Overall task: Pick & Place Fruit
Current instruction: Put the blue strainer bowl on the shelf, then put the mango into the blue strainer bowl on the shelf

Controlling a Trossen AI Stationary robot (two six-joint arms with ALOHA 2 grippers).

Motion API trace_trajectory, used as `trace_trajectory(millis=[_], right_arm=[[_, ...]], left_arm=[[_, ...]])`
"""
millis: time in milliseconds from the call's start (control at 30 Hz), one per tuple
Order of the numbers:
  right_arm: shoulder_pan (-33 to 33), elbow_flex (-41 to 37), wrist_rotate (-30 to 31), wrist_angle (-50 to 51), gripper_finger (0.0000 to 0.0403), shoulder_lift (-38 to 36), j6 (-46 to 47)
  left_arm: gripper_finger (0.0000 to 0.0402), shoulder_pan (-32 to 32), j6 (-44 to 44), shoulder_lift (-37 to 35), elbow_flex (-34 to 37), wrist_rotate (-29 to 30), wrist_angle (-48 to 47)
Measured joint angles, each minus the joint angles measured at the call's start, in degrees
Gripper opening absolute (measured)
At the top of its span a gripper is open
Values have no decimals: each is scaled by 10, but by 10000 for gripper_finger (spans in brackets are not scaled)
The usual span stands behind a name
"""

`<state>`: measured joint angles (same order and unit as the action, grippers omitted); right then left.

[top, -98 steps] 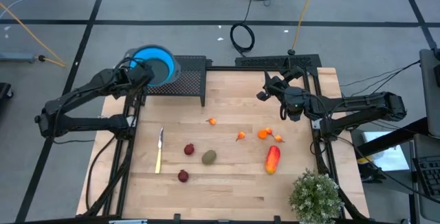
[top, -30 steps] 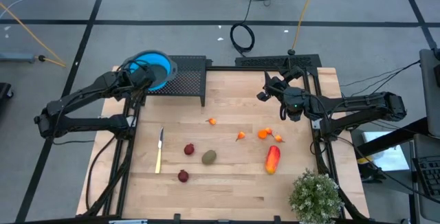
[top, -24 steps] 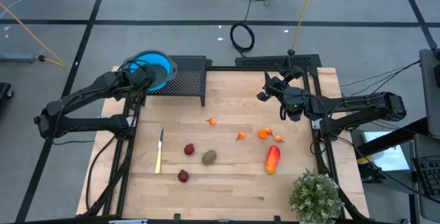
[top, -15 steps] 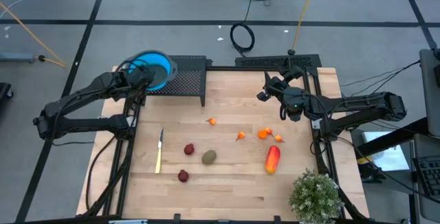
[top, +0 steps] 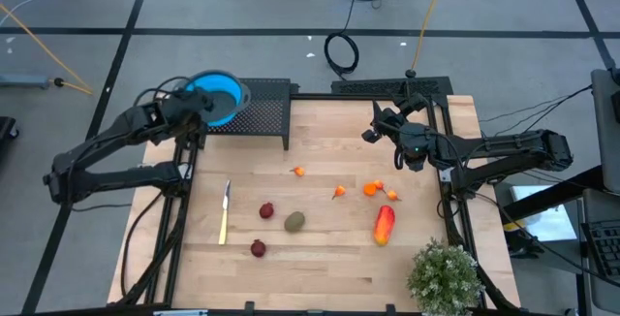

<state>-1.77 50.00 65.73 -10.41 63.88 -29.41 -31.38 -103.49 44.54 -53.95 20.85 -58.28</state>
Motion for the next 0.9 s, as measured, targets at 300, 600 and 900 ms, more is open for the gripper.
trace_trajectory(millis=[300,600,900], right_arm=[[0,0,0,0,195,0,0],[0,0,0,0,196,0,0],[0,0,0,0,194,0,-28]], left_arm=[[308,0,36,-9,0,-46,-1],[308,0,74,-9,0,-119,-2],[308,33,103,-11,0,-198,26]])
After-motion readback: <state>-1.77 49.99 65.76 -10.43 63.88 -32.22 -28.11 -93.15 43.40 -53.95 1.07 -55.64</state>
